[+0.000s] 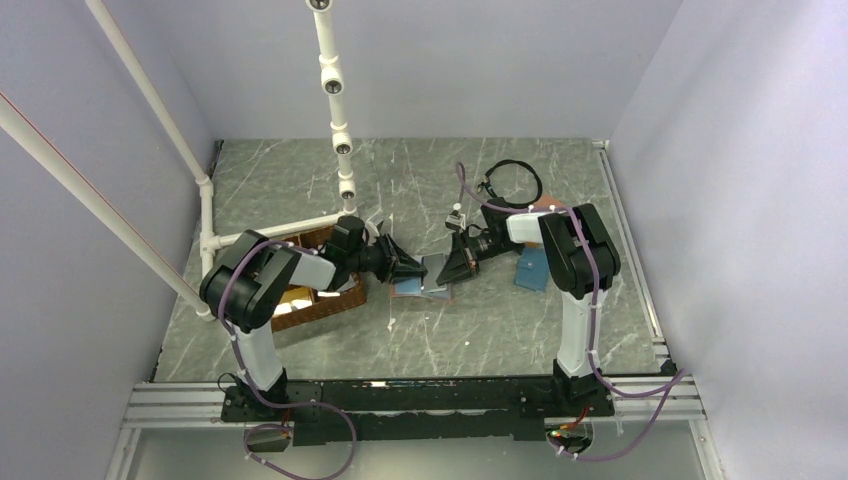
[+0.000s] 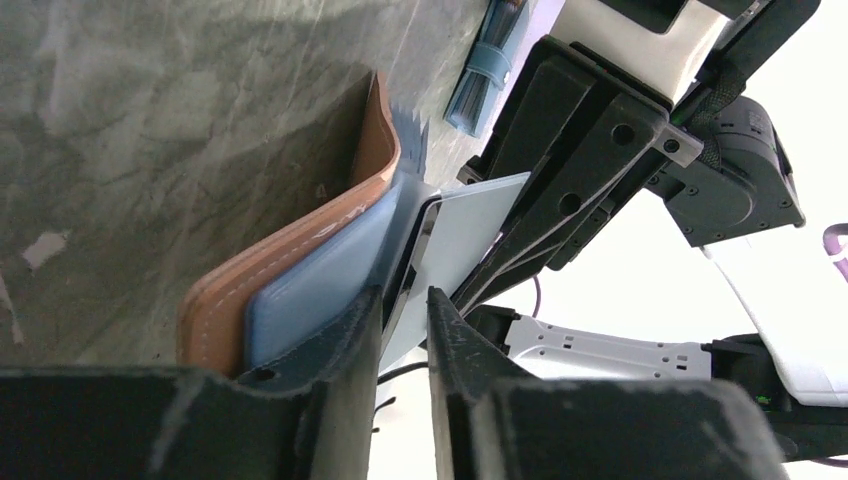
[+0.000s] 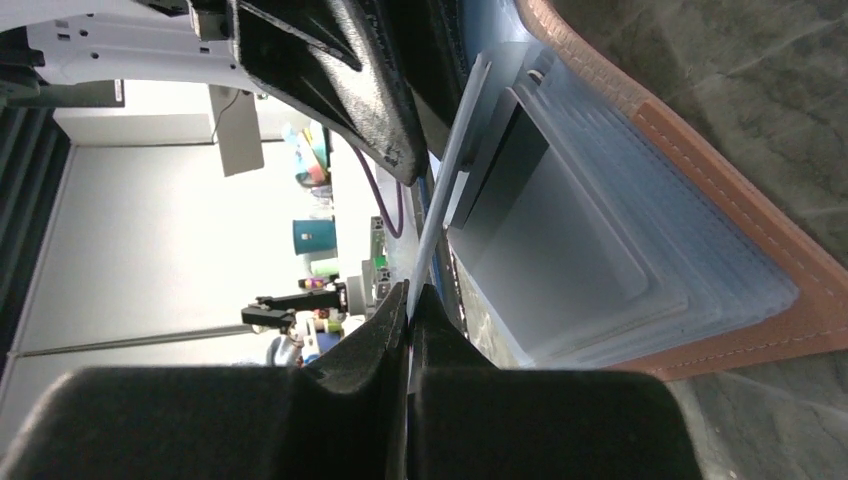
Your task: Take the credit cards out of the card holder
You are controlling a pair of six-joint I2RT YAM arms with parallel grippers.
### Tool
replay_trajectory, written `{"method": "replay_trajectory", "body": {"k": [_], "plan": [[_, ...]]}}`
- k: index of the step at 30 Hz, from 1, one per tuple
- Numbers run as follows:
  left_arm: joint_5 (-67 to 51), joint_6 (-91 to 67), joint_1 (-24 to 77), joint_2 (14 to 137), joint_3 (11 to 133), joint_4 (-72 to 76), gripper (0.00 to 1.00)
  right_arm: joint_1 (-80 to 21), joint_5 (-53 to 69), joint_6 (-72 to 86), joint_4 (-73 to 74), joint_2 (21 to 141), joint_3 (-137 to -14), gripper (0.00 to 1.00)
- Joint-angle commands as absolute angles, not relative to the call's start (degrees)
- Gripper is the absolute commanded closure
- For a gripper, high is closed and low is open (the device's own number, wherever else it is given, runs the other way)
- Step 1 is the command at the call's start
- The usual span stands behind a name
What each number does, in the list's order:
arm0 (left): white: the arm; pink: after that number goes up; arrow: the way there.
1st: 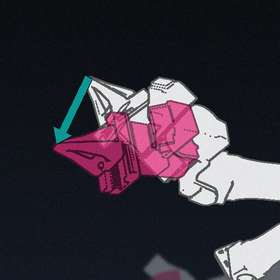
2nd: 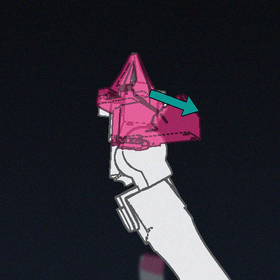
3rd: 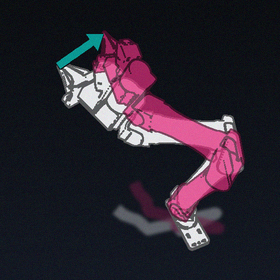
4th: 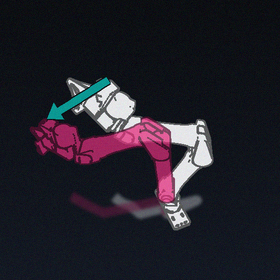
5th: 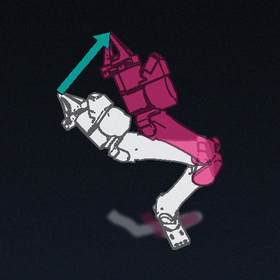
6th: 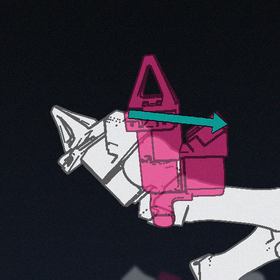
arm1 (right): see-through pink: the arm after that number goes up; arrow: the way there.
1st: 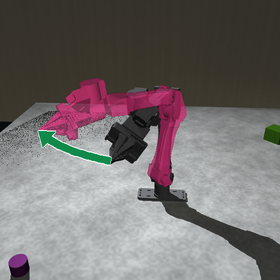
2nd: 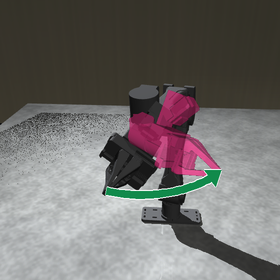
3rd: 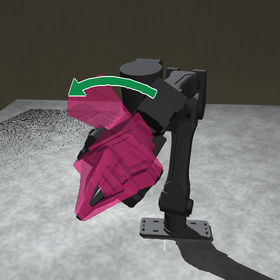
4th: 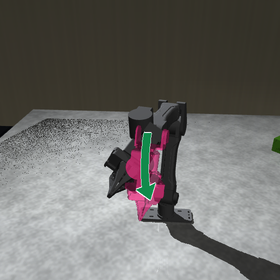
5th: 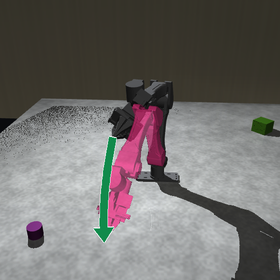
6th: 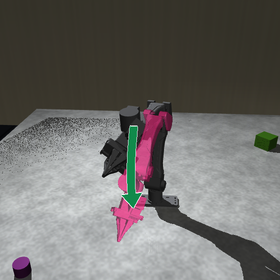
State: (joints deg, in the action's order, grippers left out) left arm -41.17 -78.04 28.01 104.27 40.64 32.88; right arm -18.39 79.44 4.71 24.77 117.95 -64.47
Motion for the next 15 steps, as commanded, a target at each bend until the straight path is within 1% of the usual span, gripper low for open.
{"method": "replay_trajectory", "body": {"k": [1,4,7,8,14,15], "plan": [[-43.4,-81.0,29.3,104.7,41.1,43.0,0.75,-19.8,83.1,5.3,21.7,116.1,-64.9,1.00],[-43.8,-82.1,29.4,105.1,40.6,46.3,0.80,-19.8,81.9,5.2,22.2,116.3,-65.0,1.00],[-44.2,-83.1,29.4,105.5,40.3,48.9,0.96,-19.8,80.4,4.1,23.8,116.7,-65.6,1.00],[-44.4,-83.1,29.4,105.6,40.3,49.5,1.00,-19.8,79.8,3.5,24.5,116.7,-65.8,1.00],[-45.7,-81.1,29.8,105.5,41.3,48.2,1.00,-19.8,77.5,1.5,26.9,116.6,-66.4,1.00],[-45.9,-80.5,30.0,105.6,41.5,47.4,0.92,-19.7,77.3,1.1,27.3,116.6,-66.5,1.00]]}}
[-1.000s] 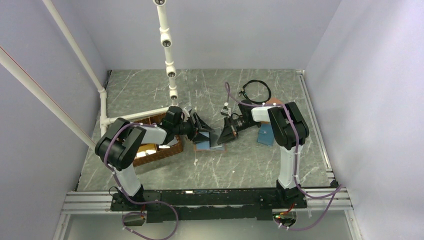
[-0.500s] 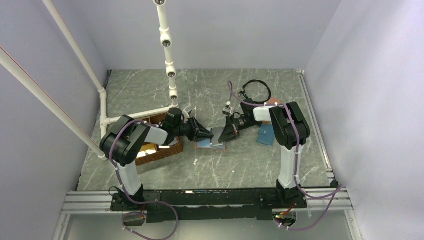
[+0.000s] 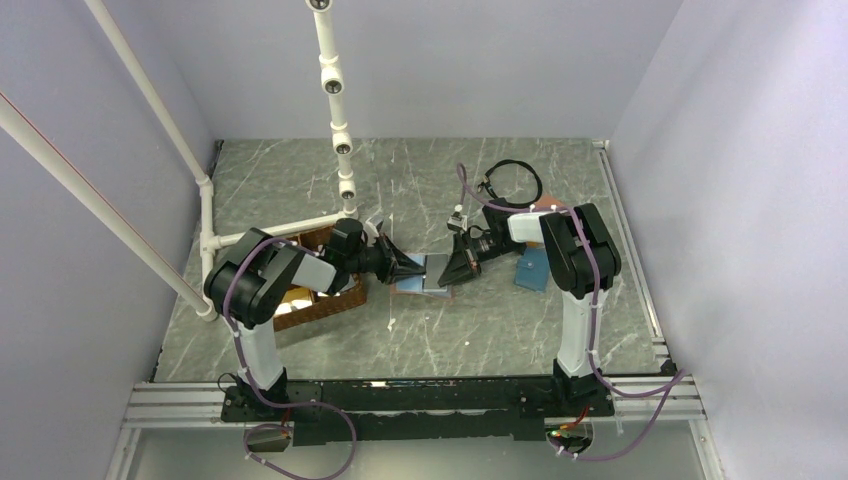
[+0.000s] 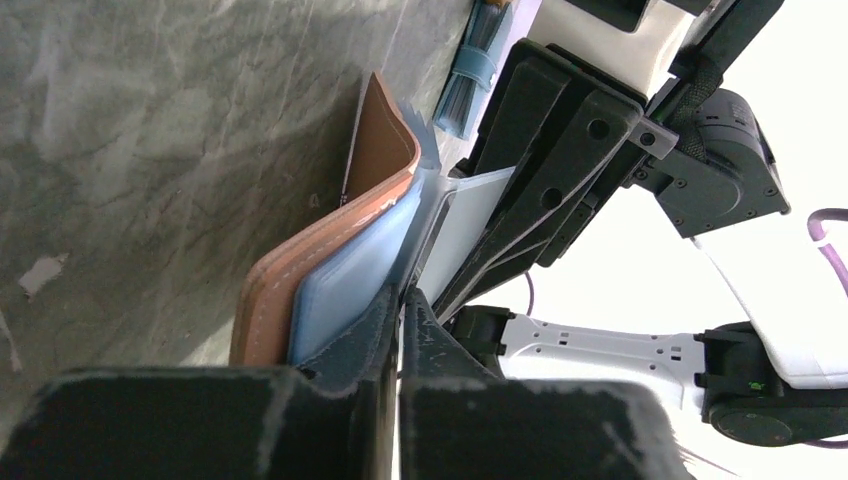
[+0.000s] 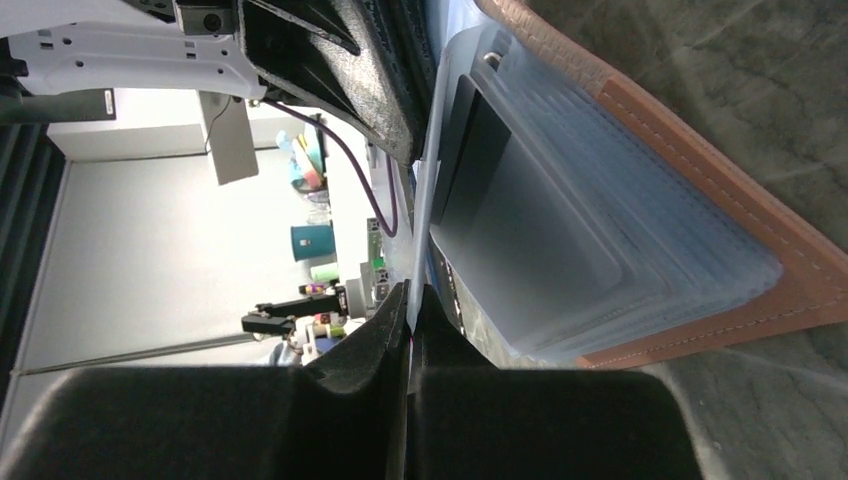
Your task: Take the credit cards out of the card holder
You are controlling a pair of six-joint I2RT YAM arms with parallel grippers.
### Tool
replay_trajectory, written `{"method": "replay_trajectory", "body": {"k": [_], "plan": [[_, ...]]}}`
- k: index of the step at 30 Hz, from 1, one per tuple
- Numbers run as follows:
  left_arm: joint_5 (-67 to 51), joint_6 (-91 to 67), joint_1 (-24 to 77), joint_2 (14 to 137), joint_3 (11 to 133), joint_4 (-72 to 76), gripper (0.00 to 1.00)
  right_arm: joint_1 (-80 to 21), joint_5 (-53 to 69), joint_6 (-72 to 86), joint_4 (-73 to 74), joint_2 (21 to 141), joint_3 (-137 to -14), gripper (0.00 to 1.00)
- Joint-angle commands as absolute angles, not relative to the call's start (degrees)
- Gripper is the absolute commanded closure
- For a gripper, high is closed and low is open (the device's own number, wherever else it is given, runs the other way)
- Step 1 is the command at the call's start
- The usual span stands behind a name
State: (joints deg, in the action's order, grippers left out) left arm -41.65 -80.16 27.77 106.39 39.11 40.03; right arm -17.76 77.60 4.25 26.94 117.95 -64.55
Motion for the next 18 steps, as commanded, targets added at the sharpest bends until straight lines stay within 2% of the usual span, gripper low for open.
{"method": "replay_trajectory", "body": {"k": [1,5,6,9,14,18], "plan": [[-45.9,-80.0,30.1,105.4,41.8,46.5,0.82,-19.7,77.3,0.8,27.5,116.6,-66.6,1.00],[-46.1,-78.1,30.6,105.0,42.6,43.0,0.46,-19.6,78.8,0.5,27.6,116.4,-66.6,1.00],[-46.0,-77.4,30.7,104.8,42.8,41.8,0.42,-19.5,79.4,0.5,27.5,116.4,-66.6,1.00],[-46.1,-74.8,30.7,104.3,43.4,37.4,0.38,-19.5,81.3,0.5,26.8,116.3,-66.3,1.00],[-42.6,-65.2,31.0,102.6,47.2,16.7,0.36,-19.4,83.0,2.6,24.1,116.0,-65.3,1.00],[-39.9,-62.8,31.0,102.1,48.5,9.2,0.32,-19.4,80.7,3.1,24.3,116.5,-65.3,1.00]]}}
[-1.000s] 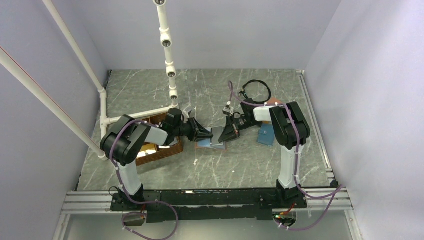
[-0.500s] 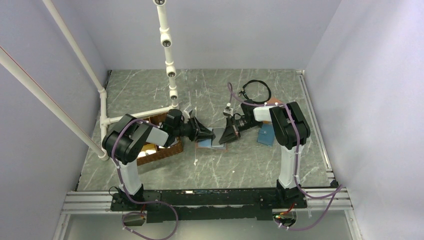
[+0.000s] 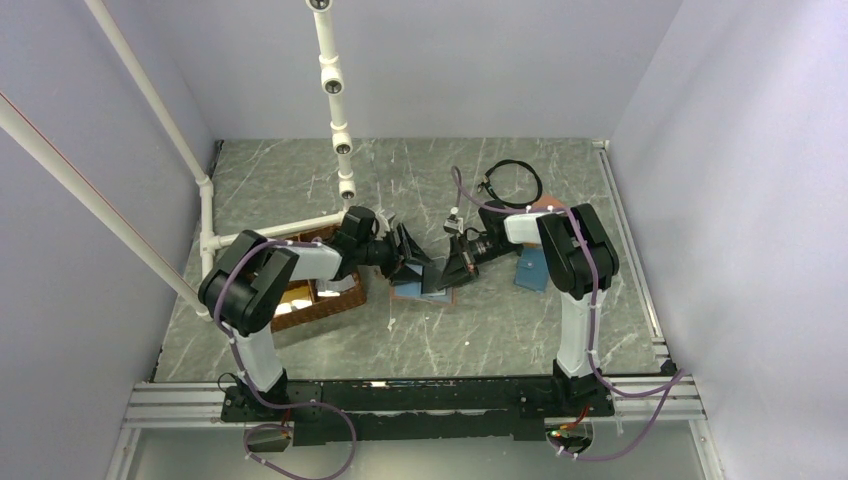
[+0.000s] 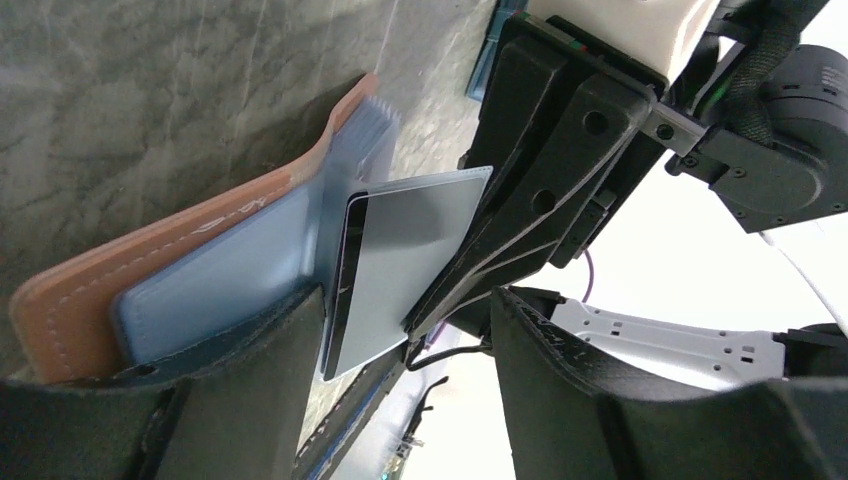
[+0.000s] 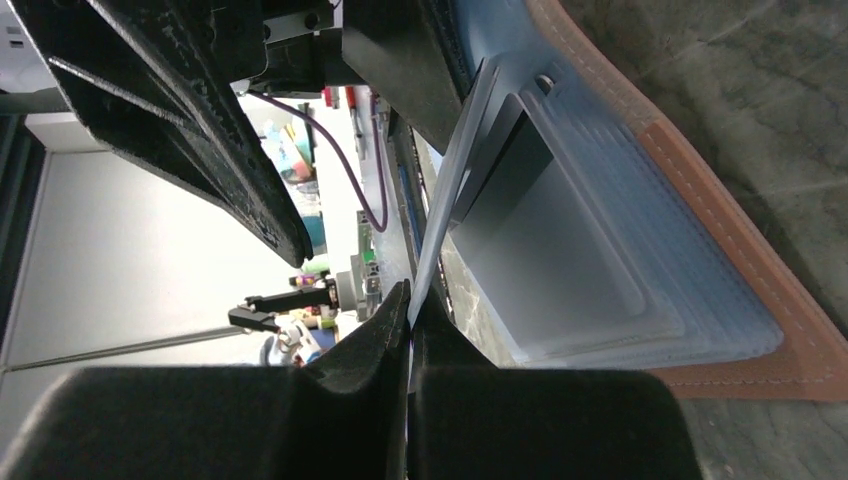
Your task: Take the credit cards out of the card holder
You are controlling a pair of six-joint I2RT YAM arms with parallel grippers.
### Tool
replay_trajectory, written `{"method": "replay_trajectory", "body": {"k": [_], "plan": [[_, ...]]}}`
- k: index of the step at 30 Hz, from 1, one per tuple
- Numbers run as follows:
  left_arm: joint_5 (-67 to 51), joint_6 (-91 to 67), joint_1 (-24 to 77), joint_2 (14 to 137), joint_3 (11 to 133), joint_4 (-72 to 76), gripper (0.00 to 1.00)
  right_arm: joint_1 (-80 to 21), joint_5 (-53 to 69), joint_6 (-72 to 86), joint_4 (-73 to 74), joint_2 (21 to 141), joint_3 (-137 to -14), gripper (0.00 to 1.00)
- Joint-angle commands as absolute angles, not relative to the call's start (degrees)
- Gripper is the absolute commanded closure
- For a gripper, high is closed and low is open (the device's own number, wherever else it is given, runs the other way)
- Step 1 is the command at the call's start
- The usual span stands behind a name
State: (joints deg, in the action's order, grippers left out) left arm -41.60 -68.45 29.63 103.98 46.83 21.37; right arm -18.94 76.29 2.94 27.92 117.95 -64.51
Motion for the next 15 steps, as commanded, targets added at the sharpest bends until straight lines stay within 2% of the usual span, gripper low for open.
{"method": "replay_trajectory", "body": {"k": [1,4,9,15], "plan": [[-40.1,-63.0,31.0,102.1,48.4,9.7,0.32,-19.4,80.3,2.9,24.7,116.9,-65.5,1.00],[-42.1,-66.2,31.2,103.0,46.7,16.8,0.34,-19.5,79.7,3.4,24.6,117.3,-65.5,1.00],[-44.7,-74.4,31.4,105.7,43.3,34.3,0.46,-19.5,77.4,2.2,26.7,118.6,-66.1,1.00],[-46.5,-77.2,31.4,106.3,43.4,42.8,0.75,-19.6,75.7,1.1,28.3,119.2,-66.6,1.00]]}}
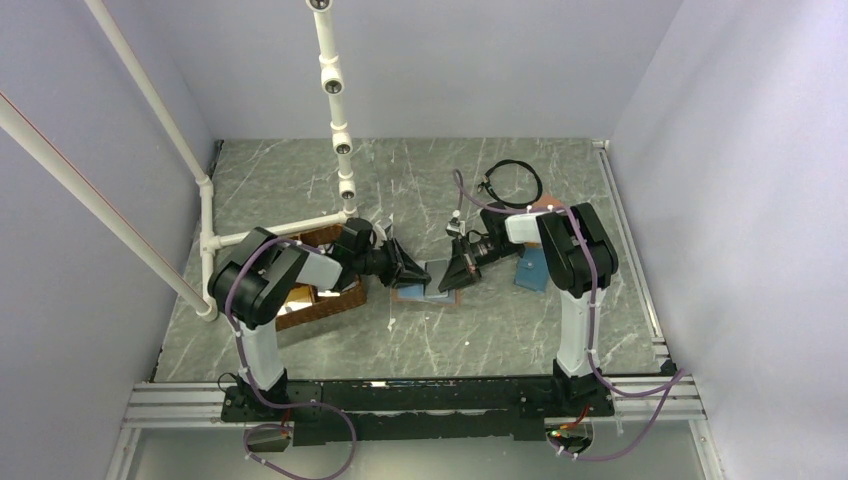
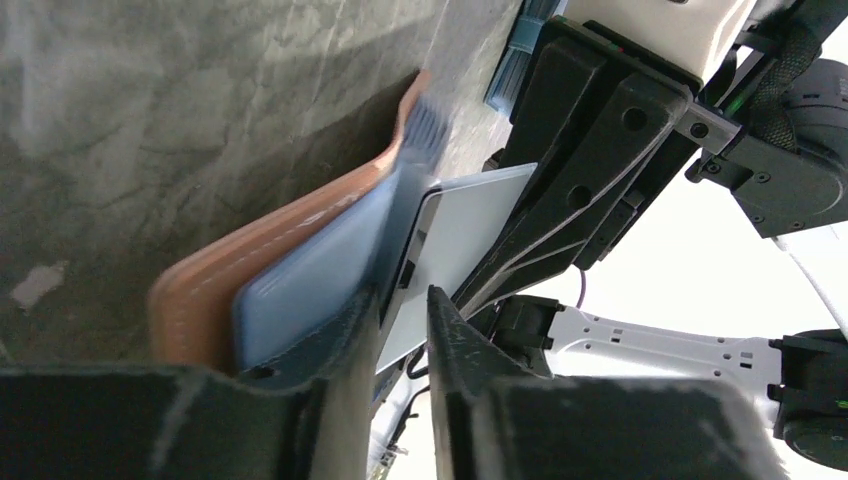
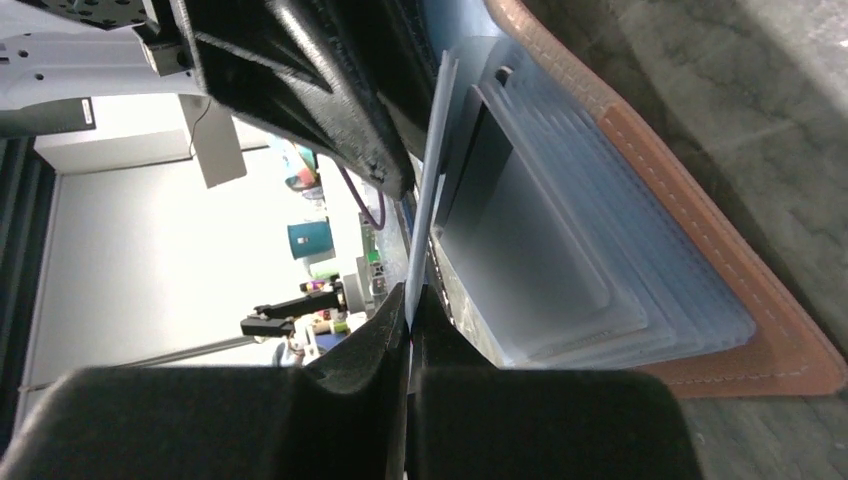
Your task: Take the credit cards out of the card holder
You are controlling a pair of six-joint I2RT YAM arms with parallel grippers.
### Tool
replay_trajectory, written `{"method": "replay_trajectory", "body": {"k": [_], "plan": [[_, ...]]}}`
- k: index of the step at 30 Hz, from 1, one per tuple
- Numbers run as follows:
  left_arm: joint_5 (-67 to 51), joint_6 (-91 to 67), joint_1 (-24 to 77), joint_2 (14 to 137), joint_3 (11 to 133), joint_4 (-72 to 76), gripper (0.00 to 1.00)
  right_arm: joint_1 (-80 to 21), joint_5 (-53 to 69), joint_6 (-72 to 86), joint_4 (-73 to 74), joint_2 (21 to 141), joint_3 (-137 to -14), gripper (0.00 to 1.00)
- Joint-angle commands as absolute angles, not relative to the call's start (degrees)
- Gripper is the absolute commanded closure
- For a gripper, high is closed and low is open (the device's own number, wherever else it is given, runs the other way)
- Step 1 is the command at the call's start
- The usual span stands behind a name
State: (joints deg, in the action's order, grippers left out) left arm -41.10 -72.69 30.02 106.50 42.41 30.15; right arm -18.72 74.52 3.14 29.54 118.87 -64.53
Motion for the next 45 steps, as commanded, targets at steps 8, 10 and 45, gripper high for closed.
{"method": "replay_trajectory", "body": {"k": [8,10,45], "plan": [[-47.5,-77.4,31.4,106.8,43.4,45.8,1.00,-19.6,74.2,-2.0,31.1,119.3,-67.6,1.00],[-47.6,-77.2,31.4,106.6,43.1,46.0,1.00,-19.6,72.9,-3.8,33.0,119.2,-68.2,0.97],[-47.3,-60.8,31.1,101.8,41.6,21.3,1.00,-15.1,53.5,-16.9,43.6,116.7,-73.9,0.38]]}}
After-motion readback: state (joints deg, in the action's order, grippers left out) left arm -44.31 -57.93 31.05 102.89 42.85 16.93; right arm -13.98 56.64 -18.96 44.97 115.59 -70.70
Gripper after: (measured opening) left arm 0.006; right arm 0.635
